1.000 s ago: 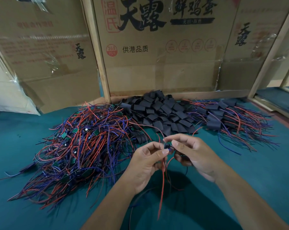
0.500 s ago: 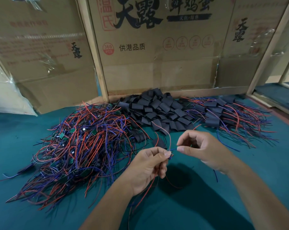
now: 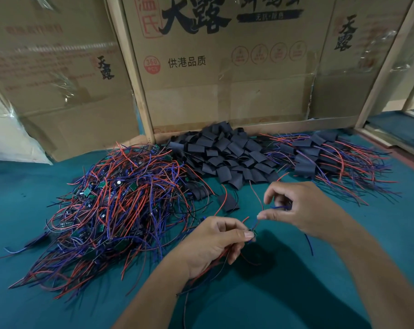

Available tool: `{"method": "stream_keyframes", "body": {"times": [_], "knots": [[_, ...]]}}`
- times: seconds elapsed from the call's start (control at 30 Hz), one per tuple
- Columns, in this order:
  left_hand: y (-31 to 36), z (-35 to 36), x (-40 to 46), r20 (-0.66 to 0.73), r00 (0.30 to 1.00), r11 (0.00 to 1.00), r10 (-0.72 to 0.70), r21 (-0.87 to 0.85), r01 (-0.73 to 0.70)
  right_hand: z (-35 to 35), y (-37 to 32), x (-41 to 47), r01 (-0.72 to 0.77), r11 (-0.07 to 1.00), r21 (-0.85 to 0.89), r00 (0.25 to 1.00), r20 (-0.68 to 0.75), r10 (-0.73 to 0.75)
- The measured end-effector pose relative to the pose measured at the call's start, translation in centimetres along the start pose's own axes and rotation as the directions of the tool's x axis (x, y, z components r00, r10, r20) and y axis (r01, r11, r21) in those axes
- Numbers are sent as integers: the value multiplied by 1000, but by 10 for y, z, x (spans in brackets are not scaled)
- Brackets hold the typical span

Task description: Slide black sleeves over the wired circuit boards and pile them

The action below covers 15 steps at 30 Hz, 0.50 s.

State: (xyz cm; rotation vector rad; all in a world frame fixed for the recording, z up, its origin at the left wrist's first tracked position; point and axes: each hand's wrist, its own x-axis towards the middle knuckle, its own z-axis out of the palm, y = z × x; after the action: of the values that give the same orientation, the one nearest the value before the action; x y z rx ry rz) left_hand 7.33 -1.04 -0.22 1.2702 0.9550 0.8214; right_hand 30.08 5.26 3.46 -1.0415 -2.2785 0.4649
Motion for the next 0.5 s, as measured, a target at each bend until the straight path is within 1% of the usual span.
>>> {"method": "stream_keyframes", "body": {"times": [0.1, 0.17, 0.23, 0.3, 0.37, 0.43, 0.5], "knots": [[2, 0, -2, 64, 998, 1000, -3, -1, 3, -7, 8, -1, -11, 999, -40, 996, -83, 8], [4, 1, -3, 96, 995, 1000, -3, -8, 4, -12, 14, -2, -26, 999, -23, 986, -168, 22], [5, 2, -5, 104, 994, 998, 15, -65, -8, -13, 19, -1, -60, 998, 15, 962, -267, 62], [7, 2, -5, 76, 996, 986, 45, -166, -32, -12, 22, 1, -85, 994, 68, 922, -373, 105], [9, 0, -4, 14, 995, 959, 94, -271, -86, -10, 23, 3, -98, 985, 145, 875, -459, 155], [11, -3, -3, -55, 987, 904, 151, -397, -160, -9, 24, 4, -125, 977, 174, 847, -493, 197], [12, -6, -3, -114, 975, 819, 191, -529, -222, -5, 28, 7, -174, 972, 157, 853, -469, 228]]}}
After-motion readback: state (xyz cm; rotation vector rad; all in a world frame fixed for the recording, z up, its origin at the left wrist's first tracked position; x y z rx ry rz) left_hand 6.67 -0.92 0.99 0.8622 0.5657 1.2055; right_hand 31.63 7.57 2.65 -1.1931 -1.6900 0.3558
